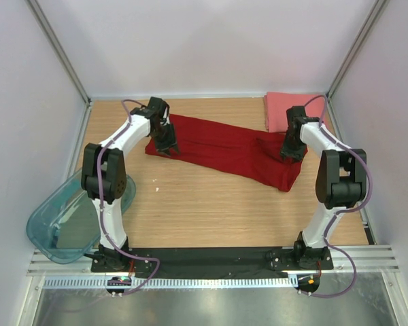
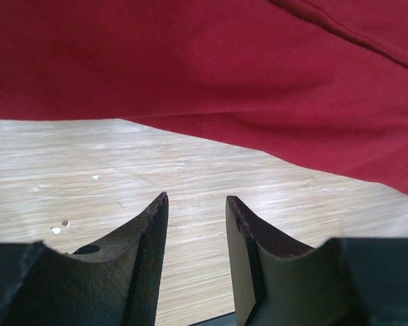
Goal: Fold and stack the t-shirts
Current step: Fold the tshirt
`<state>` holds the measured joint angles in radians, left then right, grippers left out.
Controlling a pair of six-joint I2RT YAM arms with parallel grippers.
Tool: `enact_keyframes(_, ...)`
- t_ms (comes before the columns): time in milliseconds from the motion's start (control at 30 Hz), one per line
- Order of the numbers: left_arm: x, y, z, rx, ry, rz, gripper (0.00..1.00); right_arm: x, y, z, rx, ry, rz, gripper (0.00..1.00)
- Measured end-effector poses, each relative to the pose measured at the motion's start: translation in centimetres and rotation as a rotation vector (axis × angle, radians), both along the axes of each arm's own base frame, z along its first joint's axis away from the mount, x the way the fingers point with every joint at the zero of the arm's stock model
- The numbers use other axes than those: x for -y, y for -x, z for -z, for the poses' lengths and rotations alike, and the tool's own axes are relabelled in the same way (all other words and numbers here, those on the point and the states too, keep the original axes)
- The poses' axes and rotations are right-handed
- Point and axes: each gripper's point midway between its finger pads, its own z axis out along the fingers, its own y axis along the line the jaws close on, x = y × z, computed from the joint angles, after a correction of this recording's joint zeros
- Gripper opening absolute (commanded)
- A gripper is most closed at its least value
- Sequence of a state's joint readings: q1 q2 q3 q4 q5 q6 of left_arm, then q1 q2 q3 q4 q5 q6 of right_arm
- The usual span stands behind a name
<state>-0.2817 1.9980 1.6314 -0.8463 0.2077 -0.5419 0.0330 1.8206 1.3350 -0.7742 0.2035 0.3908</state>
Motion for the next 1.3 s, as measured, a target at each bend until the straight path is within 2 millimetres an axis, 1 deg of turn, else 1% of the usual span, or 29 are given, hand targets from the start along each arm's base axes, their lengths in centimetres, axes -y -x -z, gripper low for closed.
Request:
enact_keyframes(167,-0.1,1.1,0.1,-0.018,0.009,0.004,0.41,0.4,-0.1,1.5,-0.030,-0.019,-0.006,0.44)
enact_keyframes(367,0.0,1.3,-0.3,-0.014,0.017,0.006,0.41,-0.2,-1.0,1.9,-0.008,-0.050,-0.038,0.43)
enact_keyframes(433,0.0,1.3,-0.3,-0.013,0.017,0.006,0.41,-0.3,-1.4,1.9,0.005,-0.057,-0.050,0.40)
enact_keyframes(467,0.0,1.3,-0.4,-0.012,0.017,0.006,0.41,-0.4,-1.5,1.8,0.010,-0.058,-0.056,0.38)
enact_keyframes(533,0.0,1.3,-0.4,-0.010,0.018,0.006,0.41,-0.4,-1.7,1.8,0.018,-0.059,-0.066,0.29)
enact_keyframes(567,0.0,1.3,-0.5,-0.010,0.018,0.006,0.40,-0.4,-1.8,1.7,0.021,-0.057,-0.070,0.24)
enact_keyframes(600,0.0,1.3,-0.5,-0.010,0.018,0.006,0.41,-0.4,-2.0,1.7,0.027,-0.056,-0.074,0.14)
enact_keyframes(700,0.0,1.3,-0.5,-0.010,0.018,0.006,0.41,-0.3,-2.5,1.2,0.041,-0.048,-0.076,0.02)
enact_keyframes(867,0.0,1.3,-0.4,-0.011,0.018,0.004,0.41,0.6,-3.4,0.3,0.071,-0.002,-0.059,0.01)
enact_keyframes(1133,-0.1,1.5,-0.3,-0.017,0.017,0.003,0.40,1.4,-3.9,0.0,0.088,0.043,-0.039,0.01)
enact_keyframes(1300,-0.1,1.7,-0.6,-0.011,0.018,0.003,0.41,1.7,-4.9,-0.5,0.132,0.058,-0.031,0.01)
